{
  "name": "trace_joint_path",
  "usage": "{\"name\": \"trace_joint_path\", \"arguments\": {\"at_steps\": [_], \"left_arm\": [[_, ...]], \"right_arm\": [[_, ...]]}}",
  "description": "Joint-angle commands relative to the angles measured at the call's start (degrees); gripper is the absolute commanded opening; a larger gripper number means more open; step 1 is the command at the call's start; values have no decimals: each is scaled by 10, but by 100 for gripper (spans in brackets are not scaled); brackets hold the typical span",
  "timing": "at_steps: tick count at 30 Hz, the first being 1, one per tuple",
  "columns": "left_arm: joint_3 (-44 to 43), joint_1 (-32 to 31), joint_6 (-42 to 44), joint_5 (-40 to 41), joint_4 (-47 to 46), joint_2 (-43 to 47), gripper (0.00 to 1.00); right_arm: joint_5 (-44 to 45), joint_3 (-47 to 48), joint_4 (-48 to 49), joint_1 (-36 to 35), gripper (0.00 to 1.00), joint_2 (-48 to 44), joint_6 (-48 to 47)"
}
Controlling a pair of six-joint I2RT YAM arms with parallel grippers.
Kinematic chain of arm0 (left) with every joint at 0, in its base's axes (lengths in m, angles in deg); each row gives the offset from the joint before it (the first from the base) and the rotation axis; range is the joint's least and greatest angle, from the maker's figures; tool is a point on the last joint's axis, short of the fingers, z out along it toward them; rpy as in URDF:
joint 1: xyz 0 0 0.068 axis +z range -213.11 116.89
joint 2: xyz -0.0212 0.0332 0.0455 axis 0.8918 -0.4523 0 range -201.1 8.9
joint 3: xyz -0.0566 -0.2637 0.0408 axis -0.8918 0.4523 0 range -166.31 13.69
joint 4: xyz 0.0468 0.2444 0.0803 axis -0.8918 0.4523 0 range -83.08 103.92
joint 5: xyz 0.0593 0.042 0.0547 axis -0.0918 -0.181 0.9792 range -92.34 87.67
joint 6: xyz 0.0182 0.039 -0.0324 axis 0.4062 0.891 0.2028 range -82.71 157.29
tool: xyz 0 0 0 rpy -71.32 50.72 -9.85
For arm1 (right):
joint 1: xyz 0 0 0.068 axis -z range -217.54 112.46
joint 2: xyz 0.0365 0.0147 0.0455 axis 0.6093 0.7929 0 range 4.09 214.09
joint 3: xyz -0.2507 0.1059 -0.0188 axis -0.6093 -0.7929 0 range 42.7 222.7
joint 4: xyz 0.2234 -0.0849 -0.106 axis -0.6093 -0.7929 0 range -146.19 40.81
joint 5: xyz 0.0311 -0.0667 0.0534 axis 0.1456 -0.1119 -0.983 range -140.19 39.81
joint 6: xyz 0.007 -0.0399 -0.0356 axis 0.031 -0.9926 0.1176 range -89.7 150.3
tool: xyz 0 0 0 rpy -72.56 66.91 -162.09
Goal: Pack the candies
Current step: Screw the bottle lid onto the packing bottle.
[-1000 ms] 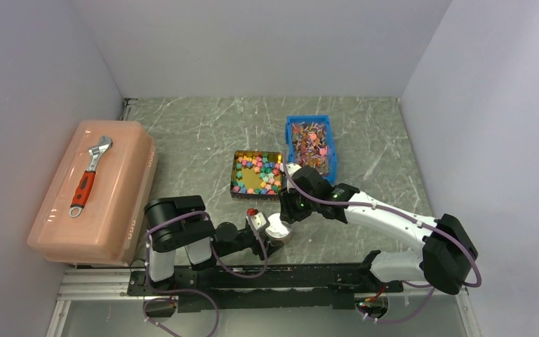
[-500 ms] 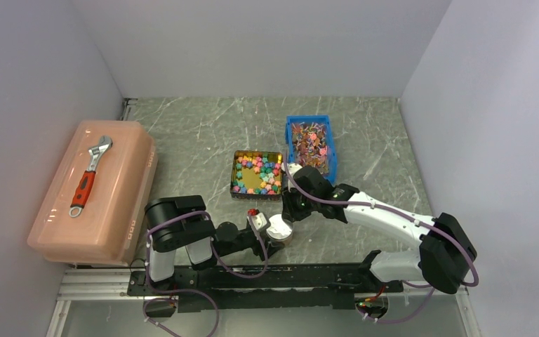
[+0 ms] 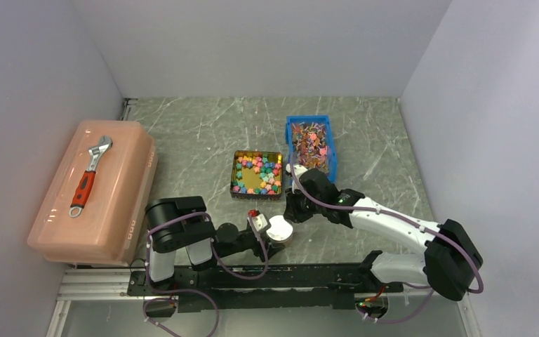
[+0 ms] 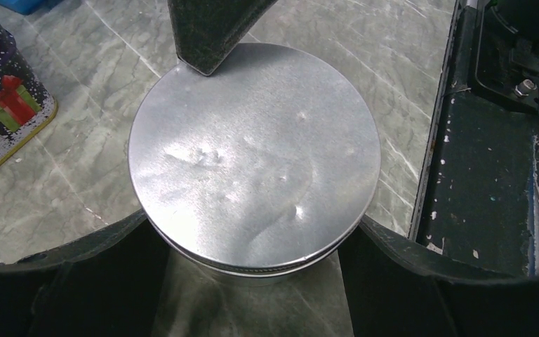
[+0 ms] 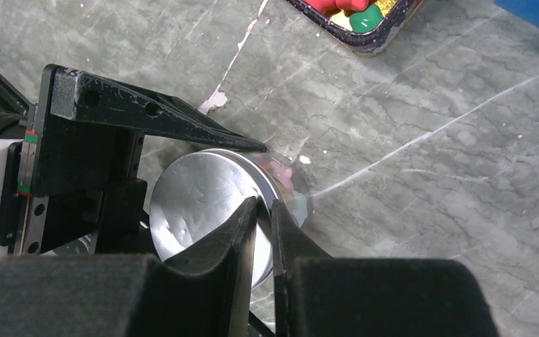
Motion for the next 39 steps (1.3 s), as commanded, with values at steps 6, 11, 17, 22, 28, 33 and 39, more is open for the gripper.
{"name": "trace_joint_path", "arguments": {"at_steps": [6, 11, 17, 22, 28, 33, 39], "left_arm": [[-5, 0, -10, 67, -42, 3, 24], [-3, 0, -9, 107, -34, 7, 23], [-3, 1, -7, 141, -33, 8, 23], [-8, 1, -5, 163, -21, 10, 23], [-7, 1, -3, 192, -8, 15, 23], [0, 2, -5, 209, -13, 15, 23], [6, 3, -4, 214, -15, 17, 23]], "right_arm": [[-80, -62, -28, -33, 12, -48, 51], [-74, -82, -36, -48, 11, -77, 77], [-72, -107, -35, -68, 10, -103, 110], [-75, -129, -27, -90, 9, -116, 140], [-63, -127, -58, -114, 9, -151, 162], [-57, -116, -100, -120, 9, -171, 162], [-23, -92, -136, -122, 10, -189, 154]]}}
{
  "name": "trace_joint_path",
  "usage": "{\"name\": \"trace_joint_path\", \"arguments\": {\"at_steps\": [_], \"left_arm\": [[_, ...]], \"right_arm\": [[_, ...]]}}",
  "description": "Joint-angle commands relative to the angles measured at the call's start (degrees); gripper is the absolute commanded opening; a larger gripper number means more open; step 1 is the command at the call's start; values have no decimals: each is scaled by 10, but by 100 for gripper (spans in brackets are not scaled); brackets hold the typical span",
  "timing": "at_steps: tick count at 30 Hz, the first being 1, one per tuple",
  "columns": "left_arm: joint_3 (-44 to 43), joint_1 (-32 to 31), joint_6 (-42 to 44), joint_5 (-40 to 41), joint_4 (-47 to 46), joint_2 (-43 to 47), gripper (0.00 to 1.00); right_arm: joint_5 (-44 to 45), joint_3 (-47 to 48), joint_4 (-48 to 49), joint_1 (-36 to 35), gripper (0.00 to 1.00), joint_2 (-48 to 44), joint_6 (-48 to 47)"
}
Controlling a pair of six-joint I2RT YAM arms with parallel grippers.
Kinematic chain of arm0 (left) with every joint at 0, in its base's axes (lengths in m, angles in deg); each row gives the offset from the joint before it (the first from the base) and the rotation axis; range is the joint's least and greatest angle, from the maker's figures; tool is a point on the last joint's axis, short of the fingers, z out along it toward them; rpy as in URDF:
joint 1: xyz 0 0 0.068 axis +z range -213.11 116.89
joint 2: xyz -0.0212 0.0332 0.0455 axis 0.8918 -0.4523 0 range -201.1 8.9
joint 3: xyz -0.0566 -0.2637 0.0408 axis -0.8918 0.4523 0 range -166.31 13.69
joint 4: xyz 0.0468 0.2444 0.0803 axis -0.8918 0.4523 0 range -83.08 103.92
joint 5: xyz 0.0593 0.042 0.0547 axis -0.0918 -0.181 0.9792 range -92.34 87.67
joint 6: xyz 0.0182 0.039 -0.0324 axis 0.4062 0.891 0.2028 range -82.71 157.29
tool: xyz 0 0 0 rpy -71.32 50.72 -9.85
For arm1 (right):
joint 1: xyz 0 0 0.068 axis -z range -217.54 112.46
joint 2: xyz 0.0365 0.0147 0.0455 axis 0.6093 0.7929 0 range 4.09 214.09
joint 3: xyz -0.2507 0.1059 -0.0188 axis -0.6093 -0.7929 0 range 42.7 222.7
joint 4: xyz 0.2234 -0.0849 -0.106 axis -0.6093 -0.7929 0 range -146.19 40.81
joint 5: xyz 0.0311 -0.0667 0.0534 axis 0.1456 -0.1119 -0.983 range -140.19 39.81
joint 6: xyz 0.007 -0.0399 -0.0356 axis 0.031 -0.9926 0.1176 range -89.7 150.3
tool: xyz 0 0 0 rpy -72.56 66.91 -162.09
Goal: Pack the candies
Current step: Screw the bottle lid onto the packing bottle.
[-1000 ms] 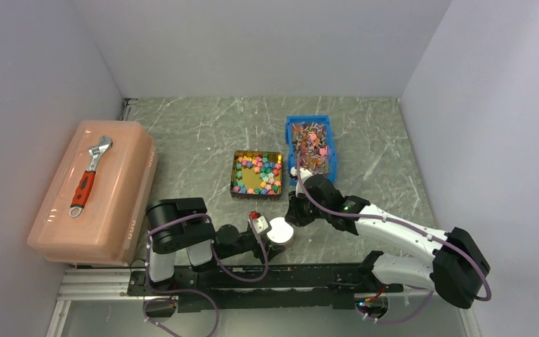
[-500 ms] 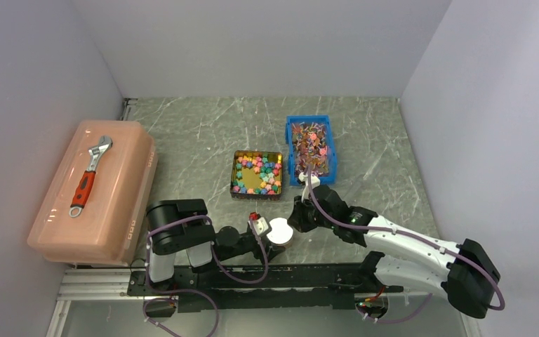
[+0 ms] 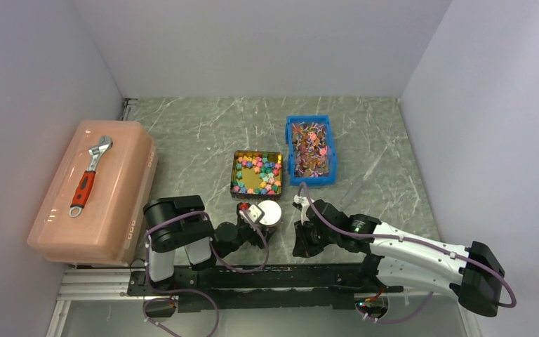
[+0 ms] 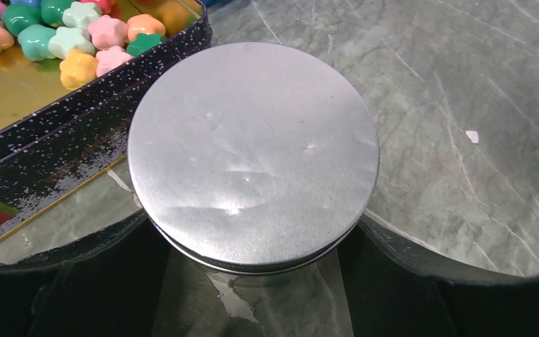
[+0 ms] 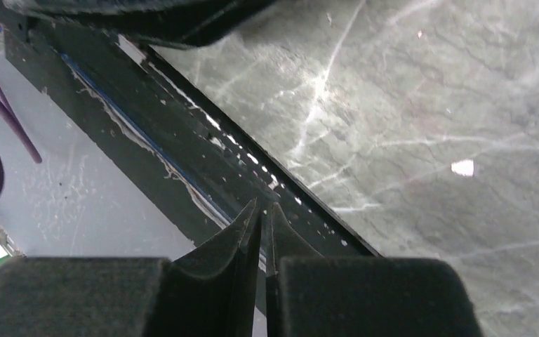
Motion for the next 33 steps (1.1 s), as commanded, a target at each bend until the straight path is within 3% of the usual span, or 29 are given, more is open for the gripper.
{"name": "trace_joint_path", "arguments": {"at_steps": [1, 9, 15, 20, 33], "left_arm": [[0, -1, -9, 38, -25, 12, 23], [8, -1, -15, 13, -27, 16, 22], [13, -1, -16, -19, -32, 19, 21], [8, -2, -16, -57, -30, 19, 18], [-7, -3, -20, -123, -9, 14, 15]], "right_arm": [[6, 28, -54, 0, 10, -18, 6], [114, 124, -71, 5, 20, 58, -23], [152, 167, -26, 60, 40, 91, -55], [77, 185, 33, 121, 42, 129, -89], [23, 222, 103, 154, 40, 233, -130]]}}
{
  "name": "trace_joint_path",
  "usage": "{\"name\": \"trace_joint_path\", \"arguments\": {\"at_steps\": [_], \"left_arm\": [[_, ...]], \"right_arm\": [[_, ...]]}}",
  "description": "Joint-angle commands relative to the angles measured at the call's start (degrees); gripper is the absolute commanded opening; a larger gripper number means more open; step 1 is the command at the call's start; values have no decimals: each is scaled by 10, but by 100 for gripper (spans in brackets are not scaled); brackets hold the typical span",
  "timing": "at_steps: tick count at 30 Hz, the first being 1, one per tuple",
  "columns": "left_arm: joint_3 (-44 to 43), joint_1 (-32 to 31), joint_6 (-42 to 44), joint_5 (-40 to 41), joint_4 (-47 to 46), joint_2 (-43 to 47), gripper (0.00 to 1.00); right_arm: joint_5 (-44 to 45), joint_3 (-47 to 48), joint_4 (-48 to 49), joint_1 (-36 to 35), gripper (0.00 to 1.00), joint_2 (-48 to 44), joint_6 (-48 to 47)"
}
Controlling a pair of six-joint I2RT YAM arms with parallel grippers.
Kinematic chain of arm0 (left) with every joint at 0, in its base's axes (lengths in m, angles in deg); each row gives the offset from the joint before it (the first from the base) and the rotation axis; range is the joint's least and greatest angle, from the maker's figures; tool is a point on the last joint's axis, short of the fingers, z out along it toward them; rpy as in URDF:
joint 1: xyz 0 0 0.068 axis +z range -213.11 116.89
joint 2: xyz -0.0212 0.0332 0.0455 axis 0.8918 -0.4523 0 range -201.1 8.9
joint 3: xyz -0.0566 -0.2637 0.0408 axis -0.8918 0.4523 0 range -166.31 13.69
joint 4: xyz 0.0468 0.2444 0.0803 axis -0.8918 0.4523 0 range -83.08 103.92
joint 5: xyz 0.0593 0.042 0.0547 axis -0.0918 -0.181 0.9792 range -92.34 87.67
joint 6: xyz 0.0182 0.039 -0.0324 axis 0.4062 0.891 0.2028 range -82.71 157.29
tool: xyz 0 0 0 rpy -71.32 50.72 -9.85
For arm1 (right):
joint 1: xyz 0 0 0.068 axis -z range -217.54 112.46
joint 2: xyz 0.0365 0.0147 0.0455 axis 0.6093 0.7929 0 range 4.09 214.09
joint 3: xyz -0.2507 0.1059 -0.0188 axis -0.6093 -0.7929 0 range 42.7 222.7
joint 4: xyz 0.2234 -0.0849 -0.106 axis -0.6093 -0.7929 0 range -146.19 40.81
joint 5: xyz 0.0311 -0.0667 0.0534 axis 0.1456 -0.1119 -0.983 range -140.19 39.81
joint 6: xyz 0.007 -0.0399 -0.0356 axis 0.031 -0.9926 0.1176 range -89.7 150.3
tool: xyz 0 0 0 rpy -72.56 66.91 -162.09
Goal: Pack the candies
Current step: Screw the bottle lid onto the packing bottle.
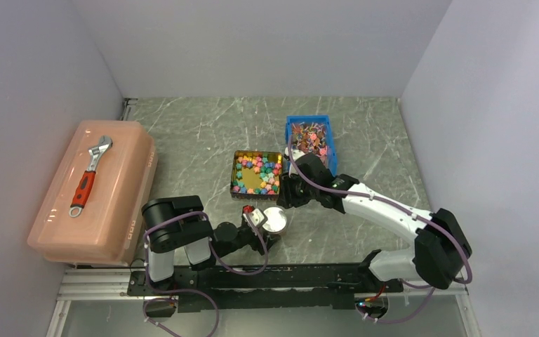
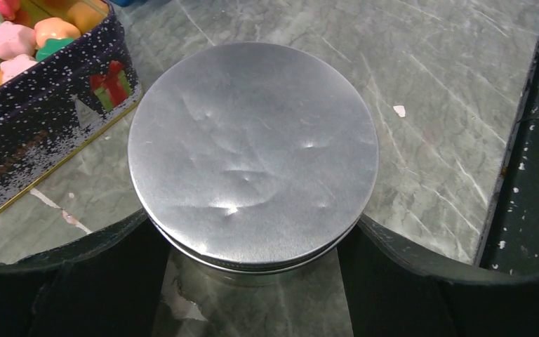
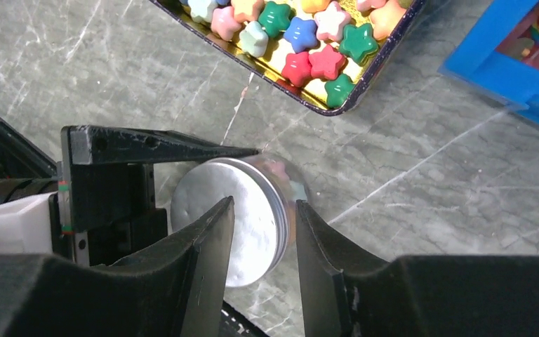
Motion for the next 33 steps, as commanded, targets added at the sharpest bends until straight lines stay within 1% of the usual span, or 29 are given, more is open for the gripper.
{"name": "trace_joint_path", "arguments": {"at_steps": [1, 8, 22, 27, 30, 33], "left_arm": [[-11, -2, -19, -37, -10, 8, 15], [-15, -2, -21, -44, -6, 5, 13], [-15, -3, -21, -40, -5, 7, 12], [-13, -2, -22, -35, -6, 9, 12], [-11, -2, -22, -27, -9, 10, 12], [-11, -2, -23, -16, -5, 12, 12]], "right_arm": [[-20, 21, 47, 6, 40, 22, -22], [-33, 6, 63, 8, 36, 42, -26], [-66, -29, 59, 9, 27, 36, -31], [-73, -46, 56, 9, 22, 24, -31], [-81, -61, 52, 9, 16, 14, -29], [-93, -82, 50, 8, 13, 2, -22]]}}
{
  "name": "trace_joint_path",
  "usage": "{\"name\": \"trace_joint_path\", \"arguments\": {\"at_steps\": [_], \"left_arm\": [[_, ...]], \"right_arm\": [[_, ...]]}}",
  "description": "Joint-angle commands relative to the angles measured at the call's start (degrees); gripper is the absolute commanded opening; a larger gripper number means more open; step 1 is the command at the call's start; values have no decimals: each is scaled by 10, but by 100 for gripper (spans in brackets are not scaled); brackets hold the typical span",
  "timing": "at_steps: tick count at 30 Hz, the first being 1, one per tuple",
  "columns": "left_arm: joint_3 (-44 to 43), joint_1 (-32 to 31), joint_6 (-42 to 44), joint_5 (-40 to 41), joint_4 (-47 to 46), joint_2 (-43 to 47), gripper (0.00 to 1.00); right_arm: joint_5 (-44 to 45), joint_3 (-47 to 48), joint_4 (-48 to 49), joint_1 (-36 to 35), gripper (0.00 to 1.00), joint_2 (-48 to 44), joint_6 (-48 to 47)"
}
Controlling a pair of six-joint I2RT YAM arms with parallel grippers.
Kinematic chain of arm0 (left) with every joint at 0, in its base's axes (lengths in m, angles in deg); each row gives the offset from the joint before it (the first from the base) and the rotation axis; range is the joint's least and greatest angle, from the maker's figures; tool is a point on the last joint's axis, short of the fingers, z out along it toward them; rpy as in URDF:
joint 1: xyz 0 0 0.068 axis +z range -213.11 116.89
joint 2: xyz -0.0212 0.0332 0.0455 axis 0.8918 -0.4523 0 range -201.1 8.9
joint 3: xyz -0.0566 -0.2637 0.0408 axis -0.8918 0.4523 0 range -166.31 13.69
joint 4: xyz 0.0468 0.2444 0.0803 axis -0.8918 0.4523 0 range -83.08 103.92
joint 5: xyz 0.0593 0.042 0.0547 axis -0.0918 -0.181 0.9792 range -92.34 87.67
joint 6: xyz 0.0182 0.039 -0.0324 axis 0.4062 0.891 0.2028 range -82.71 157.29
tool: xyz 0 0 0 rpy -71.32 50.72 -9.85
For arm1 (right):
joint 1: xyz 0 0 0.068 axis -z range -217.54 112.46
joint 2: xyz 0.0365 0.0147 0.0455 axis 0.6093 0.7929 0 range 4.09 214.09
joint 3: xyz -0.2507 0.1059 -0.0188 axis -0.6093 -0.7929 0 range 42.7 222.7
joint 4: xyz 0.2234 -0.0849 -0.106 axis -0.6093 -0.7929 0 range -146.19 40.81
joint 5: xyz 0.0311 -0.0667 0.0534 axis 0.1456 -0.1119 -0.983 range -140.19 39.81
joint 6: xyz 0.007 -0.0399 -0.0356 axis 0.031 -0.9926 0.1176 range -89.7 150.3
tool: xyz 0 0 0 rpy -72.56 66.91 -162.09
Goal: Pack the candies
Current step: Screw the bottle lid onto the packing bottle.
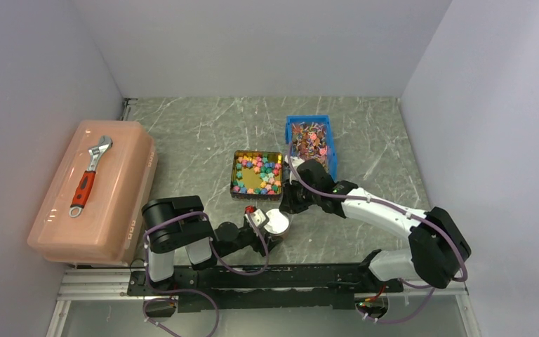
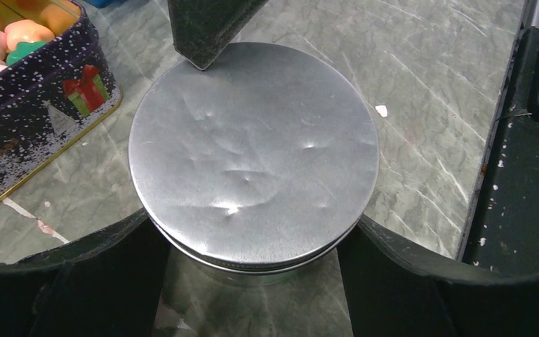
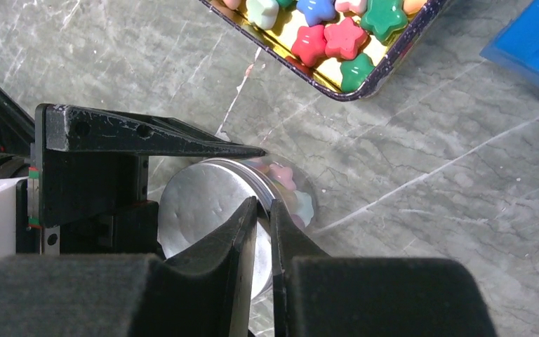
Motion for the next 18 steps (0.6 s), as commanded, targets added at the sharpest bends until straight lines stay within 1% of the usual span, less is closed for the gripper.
{"name": "trace_joint_path", "arguments": {"at_steps": [1, 9, 14, 18], "left_arm": [[-3, -2, -15, 9, -11, 12, 12], [-1, -1, -15, 51, -7, 18, 13], [-1, -1, -17, 68, -3, 19, 14], [-4, 0, -18, 73, 4, 19, 14]], "right_arm": [[-36, -39, -13, -4, 12, -26, 5], [-39, -109, -28, -29, 11, -111, 52], [-39, -153, -31, -55, 11, -174, 97], [-30, -165, -33, -88, 11, -201, 125]]}}
